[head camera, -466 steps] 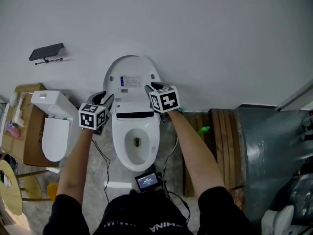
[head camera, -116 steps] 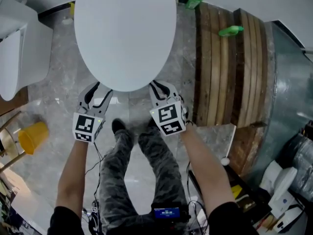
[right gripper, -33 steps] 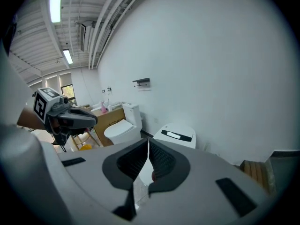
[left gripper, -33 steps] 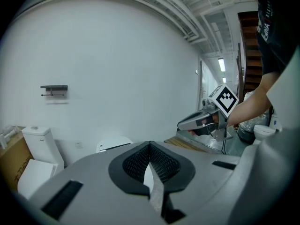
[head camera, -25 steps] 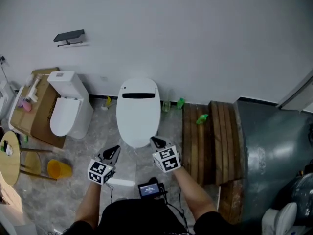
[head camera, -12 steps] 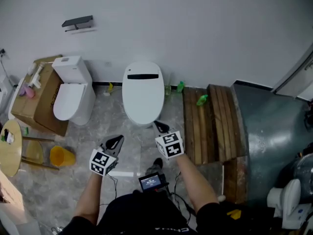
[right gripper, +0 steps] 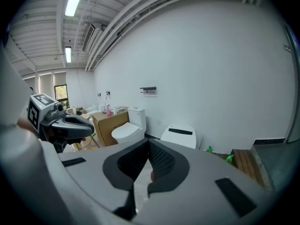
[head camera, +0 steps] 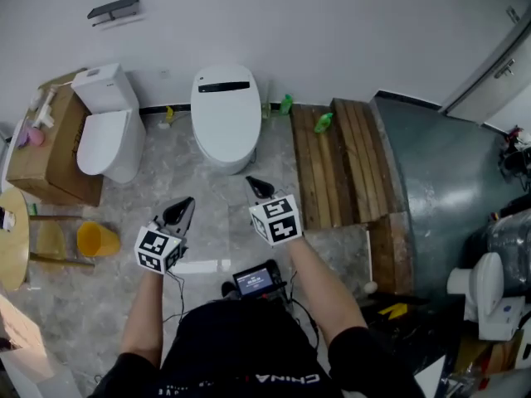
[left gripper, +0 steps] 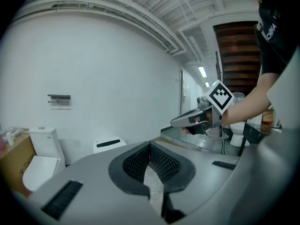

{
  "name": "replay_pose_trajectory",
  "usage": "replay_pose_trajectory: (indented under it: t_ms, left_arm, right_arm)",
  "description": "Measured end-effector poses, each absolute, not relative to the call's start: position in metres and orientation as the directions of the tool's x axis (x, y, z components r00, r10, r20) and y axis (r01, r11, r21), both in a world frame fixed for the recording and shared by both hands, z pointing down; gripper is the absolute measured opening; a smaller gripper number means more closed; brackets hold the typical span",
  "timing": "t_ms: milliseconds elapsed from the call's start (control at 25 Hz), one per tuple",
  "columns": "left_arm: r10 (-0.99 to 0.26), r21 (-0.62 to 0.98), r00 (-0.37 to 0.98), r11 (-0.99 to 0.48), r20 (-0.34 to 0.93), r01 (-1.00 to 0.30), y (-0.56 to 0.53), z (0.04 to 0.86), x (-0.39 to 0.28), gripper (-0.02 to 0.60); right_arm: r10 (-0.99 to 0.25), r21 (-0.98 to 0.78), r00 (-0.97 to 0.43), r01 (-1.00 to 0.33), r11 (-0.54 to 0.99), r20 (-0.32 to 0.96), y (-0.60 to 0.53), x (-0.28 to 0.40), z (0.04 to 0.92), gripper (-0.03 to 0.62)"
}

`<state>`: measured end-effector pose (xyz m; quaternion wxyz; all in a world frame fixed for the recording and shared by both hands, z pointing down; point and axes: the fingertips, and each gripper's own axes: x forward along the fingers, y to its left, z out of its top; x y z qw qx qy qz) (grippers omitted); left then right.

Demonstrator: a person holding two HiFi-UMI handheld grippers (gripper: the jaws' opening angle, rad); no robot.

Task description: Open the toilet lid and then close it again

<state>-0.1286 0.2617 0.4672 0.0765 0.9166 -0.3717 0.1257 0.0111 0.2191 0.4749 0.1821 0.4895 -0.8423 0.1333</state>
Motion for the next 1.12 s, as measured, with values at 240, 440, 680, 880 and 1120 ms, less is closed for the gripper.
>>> replay_pose_trajectory:
  t_ms: [240,440,680,880,1120]
  left_arm:
    - [-0.691,0.128,0.684,-0.676,0.233,-0.726,0.279,0.458,-0.111,0.009]
    - [-0.709,0.134,0.662,-0.651,0.245,-0.747,0.290,0.461,-0.090,0.009]
    - [-0.719,0.126,0.644,-0.636,0.263,-0.761,0.302,0.464,-0.059,0.009]
    - [-0.706,0.121,0.656,-0.651,0.268,-0.750,0.308,0.460,-0.051,0.009]
    - [-0.697,0.139,0.675,-0.663,0.243,-0.735,0.314,0.450,-0.041,0.009]
  right_arm:
    - [-0.762,-0.059,-0.480,-0.860,0.508,0.435,0.246,0.023,0.470,0.014]
    - [-0.765,-0.070,-0.480,-0.863,0.501,0.429,0.271,0.055,0.466,0.014]
    - [-0.764,-0.056,-0.493,-0.853,0.520,0.417,0.282,0.090,0.468,0.012]
    - [-0.762,-0.058,-0.509,-0.844,0.534,0.401,0.286,0.088,0.467,0.012]
    - [-0.761,-0.050,-0.520,-0.836,0.546,0.389,0.293,0.094,0.461,0.012]
